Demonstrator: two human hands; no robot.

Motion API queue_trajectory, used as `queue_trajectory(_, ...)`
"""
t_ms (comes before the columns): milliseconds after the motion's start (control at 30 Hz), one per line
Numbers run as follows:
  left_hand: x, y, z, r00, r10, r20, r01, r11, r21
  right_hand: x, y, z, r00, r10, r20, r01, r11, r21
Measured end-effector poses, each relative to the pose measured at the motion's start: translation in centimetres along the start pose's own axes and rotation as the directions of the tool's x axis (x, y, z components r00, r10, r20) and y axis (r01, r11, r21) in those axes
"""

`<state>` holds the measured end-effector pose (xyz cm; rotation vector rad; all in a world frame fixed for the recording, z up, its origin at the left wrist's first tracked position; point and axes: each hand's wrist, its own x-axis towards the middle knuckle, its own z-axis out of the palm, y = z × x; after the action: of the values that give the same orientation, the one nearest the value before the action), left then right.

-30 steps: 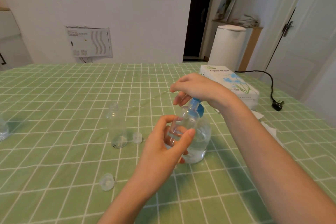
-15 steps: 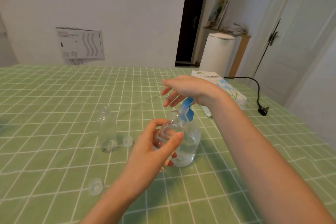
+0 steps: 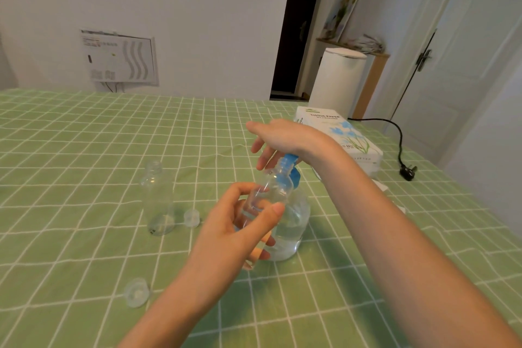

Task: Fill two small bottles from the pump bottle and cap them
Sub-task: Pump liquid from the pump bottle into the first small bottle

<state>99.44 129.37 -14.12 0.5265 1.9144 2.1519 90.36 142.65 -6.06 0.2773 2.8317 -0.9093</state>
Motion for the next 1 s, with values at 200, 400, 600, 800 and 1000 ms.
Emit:
queue_trajectory(200,-0.11,-0.17,0.15,1.000,0.031,0.002,-0.031,0.999,-0.013,0.02,0.28,0.00,0.999,-0.042,-0.024,0.041,0.998,-0.048)
queue_trajectory(400,-0.23,-0.63,-0.04,1.000,0.027,-0.007,-0.027,0.999,0.019,0.18,0.67,0.59,1.000,-0.031,0.005,0.031,0.997,-0.065)
queue_trajectory(600,-0.33,-0.71,-0.15,0.999,0.040,-0.010,-0.040,0.998,0.046,0.21,0.69,0.68,0.998,-0.063,-0.026,0.061,0.997,-0.056)
queue_trajectory(800,-0.38,-0.19,-0.01,0.997,0.070,-0.015,-0.069,0.997,0.046,0.19,0.03,-0.07,0.993,-0.091,-0.070,0.086,0.993,-0.080)
queue_trajectory(1000,-0.46,-0.19,0.17,0.996,0.087,-0.025,-0.086,0.995,0.055,-0.12,0.19,0.01,0.995,-0.086,-0.048,0.083,0.995,-0.055)
